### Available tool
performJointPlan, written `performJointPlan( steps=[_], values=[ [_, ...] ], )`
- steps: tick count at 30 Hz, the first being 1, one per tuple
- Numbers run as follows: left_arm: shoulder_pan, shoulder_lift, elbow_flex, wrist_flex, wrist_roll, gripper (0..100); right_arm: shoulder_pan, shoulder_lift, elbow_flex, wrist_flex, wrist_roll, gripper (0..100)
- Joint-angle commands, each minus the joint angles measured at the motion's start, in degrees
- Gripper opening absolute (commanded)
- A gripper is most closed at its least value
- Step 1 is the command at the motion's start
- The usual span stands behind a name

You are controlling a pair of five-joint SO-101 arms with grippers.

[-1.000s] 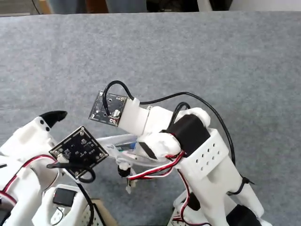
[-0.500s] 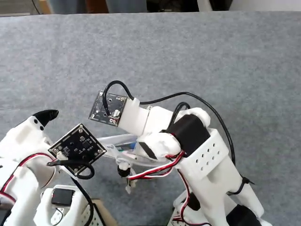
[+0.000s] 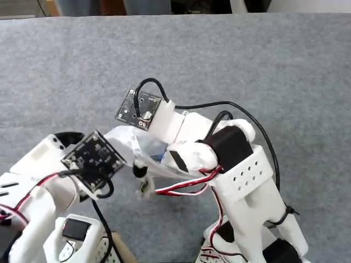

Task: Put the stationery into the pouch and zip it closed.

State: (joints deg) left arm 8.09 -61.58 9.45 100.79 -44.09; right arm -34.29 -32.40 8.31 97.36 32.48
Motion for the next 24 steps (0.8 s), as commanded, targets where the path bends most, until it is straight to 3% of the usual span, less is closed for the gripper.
performJointPlan(
  steps=[1, 8, 14, 24],
  values=[
    [4.53, -0.09, -1.98, 0.35, 1.32, 30, -0.26, -0.31, -1.63, 1.23, 0.97, 1.2],
    [9.1, -0.09, -0.31, 0.35, 2.29, 30, -3.25, -0.84, -2.77, 3.43, 0.97, 1.2],
    [18.07, -0.09, 2.86, 0.26, 9.76, 30, -5.45, -0.84, -3.74, 3.69, 0.7, 1.2],
    [23.6, -0.09, 4.0, 0.18, 17.14, 27, -5.36, -4.97, -3.21, 3.78, 0.53, 1.2]
  ],
)
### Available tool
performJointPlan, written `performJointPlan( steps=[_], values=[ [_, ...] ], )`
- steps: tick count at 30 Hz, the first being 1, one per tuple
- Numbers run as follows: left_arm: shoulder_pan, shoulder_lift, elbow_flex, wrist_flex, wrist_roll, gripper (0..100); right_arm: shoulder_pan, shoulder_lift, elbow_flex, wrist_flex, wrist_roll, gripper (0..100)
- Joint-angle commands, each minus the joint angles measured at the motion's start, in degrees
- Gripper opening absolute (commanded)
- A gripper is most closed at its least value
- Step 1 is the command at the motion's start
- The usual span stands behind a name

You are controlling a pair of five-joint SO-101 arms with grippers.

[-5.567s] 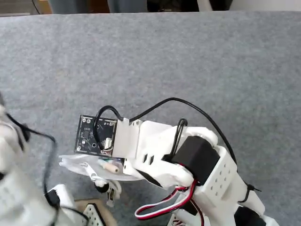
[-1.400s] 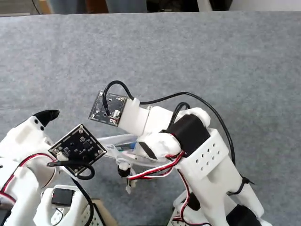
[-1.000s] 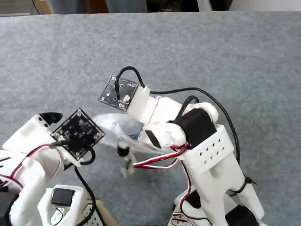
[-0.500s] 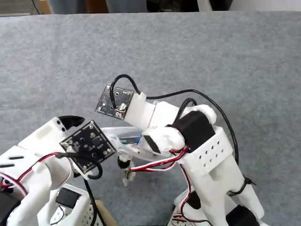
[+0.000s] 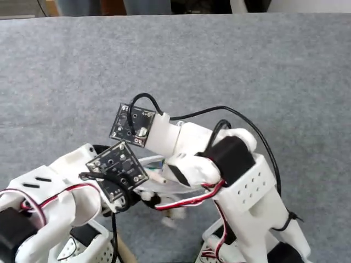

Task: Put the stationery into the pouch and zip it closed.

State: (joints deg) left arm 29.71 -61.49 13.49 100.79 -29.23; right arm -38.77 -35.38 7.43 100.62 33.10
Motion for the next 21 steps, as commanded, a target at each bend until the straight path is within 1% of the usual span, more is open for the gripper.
performJointPlan(
  steps=[1, 5, 8, 16, 19, 21],
  values=[
    [2.07, -0.18, -0.04, 0.18, 2.55, 25, -0.88, -2.07, -2.33, 0.53, -0.09, 1.2],
    [3.47, -0.18, 0.31, 0.18, 2.55, 11, -0.88, -1.98, -2.77, 0.53, -0.18, 1.2],
    [3.38, -0.18, 0.13, 0.18, 2.55, 3, -0.88, -1.98, -2.86, 0.44, -0.18, 1.2],
    [2.86, -0.26, 1.89, 0.18, 2.99, 3, -0.79, -2.24, -2.86, 0.53, -0.18, 1.2],
    [-0.13, -0.26, 1.45, 0.18, 7.21, 3, -0.79, -2.33, -3.03, 0.26, -0.18, 1.4],
    [-2.77, -0.26, 1.89, 0.18, 8.79, 3, -0.79, -2.33, -4.97, 0.18, -1.67, 1.5]
  ],
)
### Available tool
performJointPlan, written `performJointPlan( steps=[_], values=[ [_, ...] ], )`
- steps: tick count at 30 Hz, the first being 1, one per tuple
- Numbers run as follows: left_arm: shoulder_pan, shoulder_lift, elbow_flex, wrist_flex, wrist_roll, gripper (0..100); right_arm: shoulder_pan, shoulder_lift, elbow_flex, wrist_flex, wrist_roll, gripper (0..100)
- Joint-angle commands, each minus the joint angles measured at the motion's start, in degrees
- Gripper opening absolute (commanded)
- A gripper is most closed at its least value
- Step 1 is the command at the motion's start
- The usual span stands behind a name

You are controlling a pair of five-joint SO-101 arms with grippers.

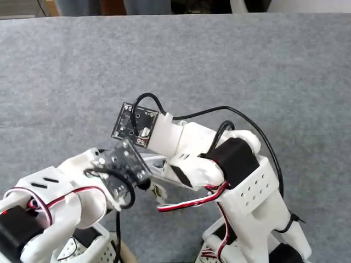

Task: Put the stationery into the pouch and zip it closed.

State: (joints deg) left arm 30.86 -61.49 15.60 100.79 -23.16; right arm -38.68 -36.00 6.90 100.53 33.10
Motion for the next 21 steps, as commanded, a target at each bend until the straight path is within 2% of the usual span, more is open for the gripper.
performJointPlan(
  steps=[1, 3, 6, 11, 16, 21],
  values=[
    [-5.41, -0.26, -0.04, 0.18, 3.6, 3, -0.88, -1.71, -6.37, 0.26, -3.34, 1.8],
    [-8.75, -0.26, 0.13, 0.18, 6.07, 3, -0.88, -1.71, -10.86, 0.26, -5.36, 6.0],
    [-12.97, -0.18, 1.98, 0.09, 7.38, 3, -0.88, -1.45, -16.22, 0.26, -6.24, 18.2],
    [-16.04, -0.18, 4.09, 0.0, 10.99, 3, -0.88, -1.8, -20.7, 0.7, -6.42, 33.1],
    [-18.77, -0.18, 3.91, -0.09, 15.21, 3, -2.11, -6.73, -14.99, 0.7, -13.36, 29.3],
    [-19.03, -0.18, 3.82, -0.09, 16.26, 3, -7.21, -11.91, 4.97, -2.02, -16.09, 27.3]
  ],
)
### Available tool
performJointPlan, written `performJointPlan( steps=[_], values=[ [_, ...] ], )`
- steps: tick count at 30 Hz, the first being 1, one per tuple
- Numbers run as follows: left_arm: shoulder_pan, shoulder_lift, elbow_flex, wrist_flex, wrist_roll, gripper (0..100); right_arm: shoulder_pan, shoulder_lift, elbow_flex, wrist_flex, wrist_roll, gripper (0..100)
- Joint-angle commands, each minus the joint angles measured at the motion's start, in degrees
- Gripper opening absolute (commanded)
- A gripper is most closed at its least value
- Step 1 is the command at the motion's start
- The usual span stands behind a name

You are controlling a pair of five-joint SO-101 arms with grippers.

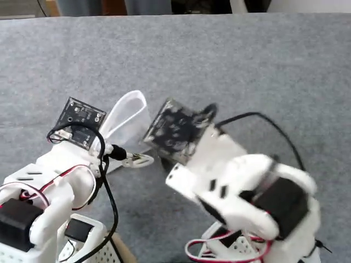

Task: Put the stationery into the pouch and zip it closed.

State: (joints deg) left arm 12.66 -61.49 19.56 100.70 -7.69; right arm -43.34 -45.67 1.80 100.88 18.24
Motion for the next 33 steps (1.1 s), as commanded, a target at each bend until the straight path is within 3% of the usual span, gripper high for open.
performJointPlan(
  steps=[1, 7, 12, 19, 24, 33],
  values=[
    [-0.84, -0.18, -0.13, 0.0, 0.79, 3, -2.99, -3.21, 14.11, -4.48, -1.32, 27.3],
    [-0.84, -0.26, -0.13, 0.0, 0.79, 3, -4.92, -5.05, 27.47, -19.87, -2.02, 27.3],
    [-1.45, -0.26, -1.27, 0.09, 0.62, 3, -7.56, -5.05, 29.93, -29.19, -8.88, 26.9],
    [-2.33, -0.26, -2.86, 0.09, 0.88, 3, -7.91, -5.05, 31.25, -37.98, -10.73, 26.9],
    [-1.98, -0.26, -3.21, 0.18, 1.32, 3, -10.64, -5.58, 30.73, -36.13, -21.45, 26.9],
    [-1.98, -3.6, -1.89, 0.18, 1.23, 3, -16.44, -7.25, 15.69, -23.21, -21.71, 26.9]
  ],
)
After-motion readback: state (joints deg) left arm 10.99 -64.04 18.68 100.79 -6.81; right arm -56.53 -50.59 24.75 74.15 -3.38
